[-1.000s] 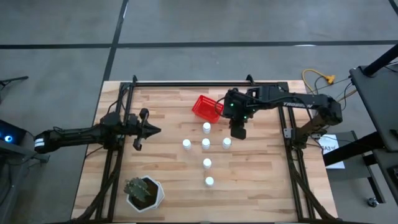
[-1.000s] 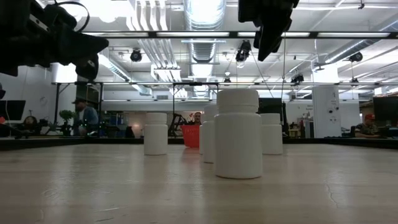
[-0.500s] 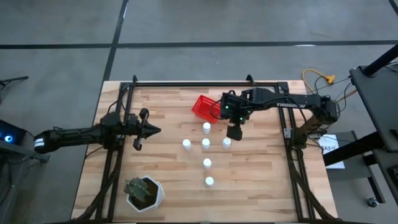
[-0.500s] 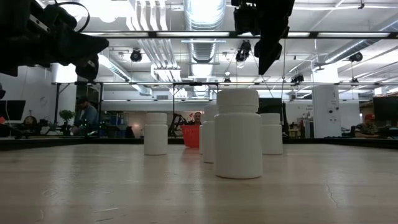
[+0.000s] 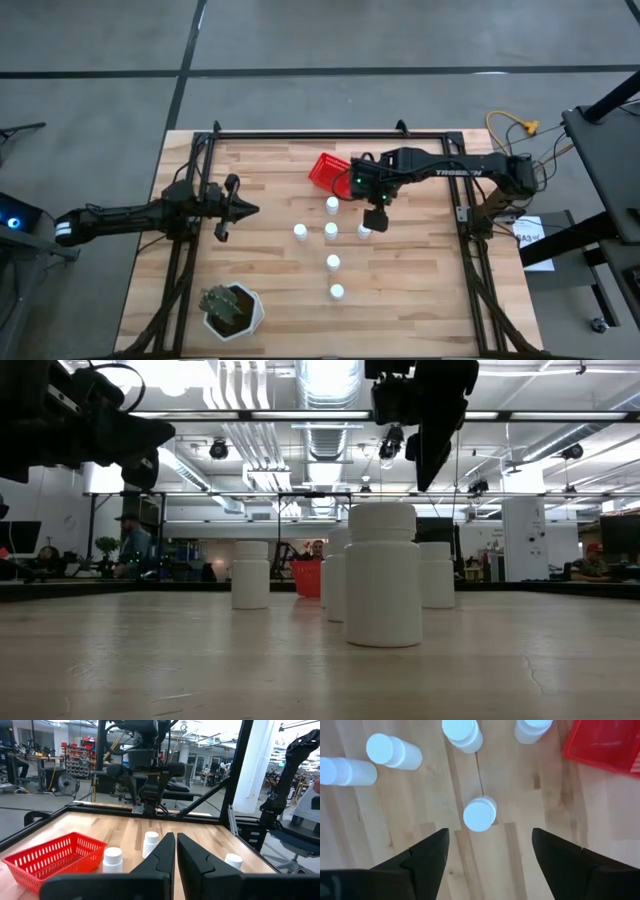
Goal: Pick and place pill bottles into a basket
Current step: Put the white pill bottle into the red bin
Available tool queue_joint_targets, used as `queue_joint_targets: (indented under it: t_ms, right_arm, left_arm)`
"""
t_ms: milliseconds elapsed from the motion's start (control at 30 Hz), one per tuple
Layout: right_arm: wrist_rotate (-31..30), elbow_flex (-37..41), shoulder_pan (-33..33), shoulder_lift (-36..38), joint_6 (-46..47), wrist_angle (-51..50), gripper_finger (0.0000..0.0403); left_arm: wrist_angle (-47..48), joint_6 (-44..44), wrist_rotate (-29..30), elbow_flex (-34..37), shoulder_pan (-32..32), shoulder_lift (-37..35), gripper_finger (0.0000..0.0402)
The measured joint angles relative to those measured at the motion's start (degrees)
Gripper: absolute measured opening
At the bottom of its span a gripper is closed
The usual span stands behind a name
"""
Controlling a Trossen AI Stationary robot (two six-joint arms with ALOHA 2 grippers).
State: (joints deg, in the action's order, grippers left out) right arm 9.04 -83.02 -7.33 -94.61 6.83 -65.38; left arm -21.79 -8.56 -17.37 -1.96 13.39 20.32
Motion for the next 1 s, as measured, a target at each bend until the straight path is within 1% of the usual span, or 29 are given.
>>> queue_joint_targets:
  t_ms: [167,533,733,1000]
  right_arm:
    - [-0.02,0.00,0.20,0.41,2.49,-1.06,0.0282]
    - [-1.05,0.00,0.85,0.46,3.90,-1.25,0.0328]
    - [-0.15,0.00,2.07,0.46,2.57,-1.27,0.0342]
    - [-0.13,0.00,3.61,-4.35,0.46,-1.52,0.0343]
  left_arm:
    - [0.03,0.00,0.00,0.00,0.00,0.00,0.0001]
    - [0.02,0.00,0.00,0.00,0.00,0.79,0.0001]
    - [0.01,0.39,0.00,0.00,-0.01,1.69,0.0001]
    - [-0.04,0.59,0.00,0.00,0.00,2.29,0.0001]
